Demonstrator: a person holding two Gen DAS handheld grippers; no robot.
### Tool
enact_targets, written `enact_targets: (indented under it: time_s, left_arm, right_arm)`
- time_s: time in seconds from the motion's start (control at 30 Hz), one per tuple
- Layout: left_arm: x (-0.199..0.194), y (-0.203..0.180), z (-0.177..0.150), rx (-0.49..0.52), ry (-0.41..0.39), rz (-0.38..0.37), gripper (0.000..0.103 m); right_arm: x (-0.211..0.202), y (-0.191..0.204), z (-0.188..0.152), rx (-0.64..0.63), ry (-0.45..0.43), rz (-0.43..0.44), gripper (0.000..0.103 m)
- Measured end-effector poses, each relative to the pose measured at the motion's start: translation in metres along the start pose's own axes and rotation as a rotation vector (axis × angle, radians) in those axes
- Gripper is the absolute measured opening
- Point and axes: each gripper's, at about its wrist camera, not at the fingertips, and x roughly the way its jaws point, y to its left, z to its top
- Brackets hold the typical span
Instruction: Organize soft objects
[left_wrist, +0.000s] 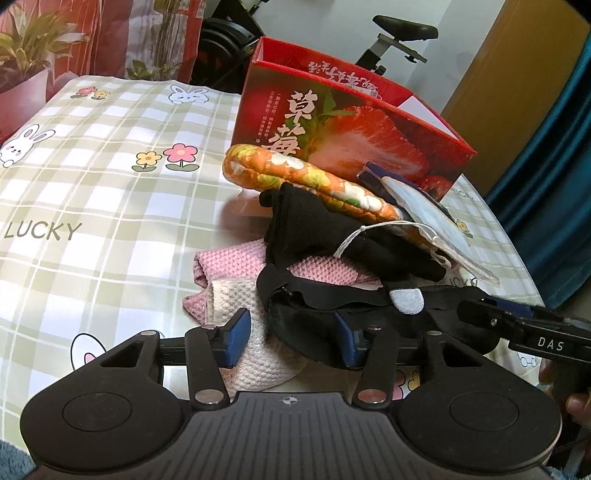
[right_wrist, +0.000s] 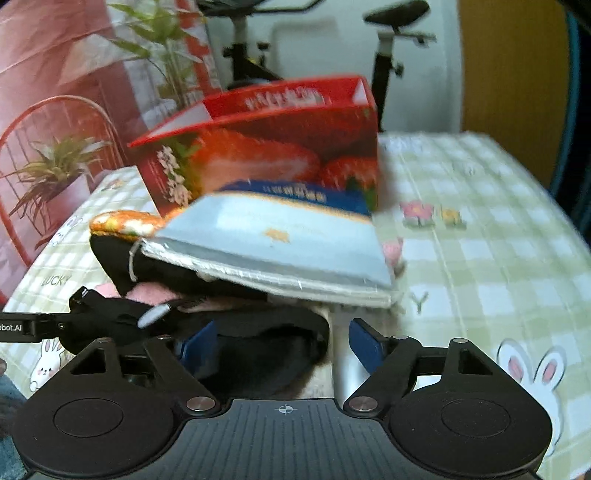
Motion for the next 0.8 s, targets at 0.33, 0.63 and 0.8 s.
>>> enact_targets:
  time_s: [0.33,0.63,0.8]
  left_arm:
    - [0.002,-0.001,0.0,0.008,0.006,0.003,0.052]
    - [0.002,0.0,-0.001,0.004,0.005,0.001,0.052]
    - [-0.005,0.005,-0.001,-0.027,-0.008,0.001,0.043]
  right_arm:
    - [-0.012,0.014,-0.001,-0.069,-0.058,0.052,0.054]
    - [-0.016,0.014,0.002,-0.067,-0.073,0.103,0.017]
    - [-0.018,0.013,0.002,-0.062,-0.087,0.107,0.014]
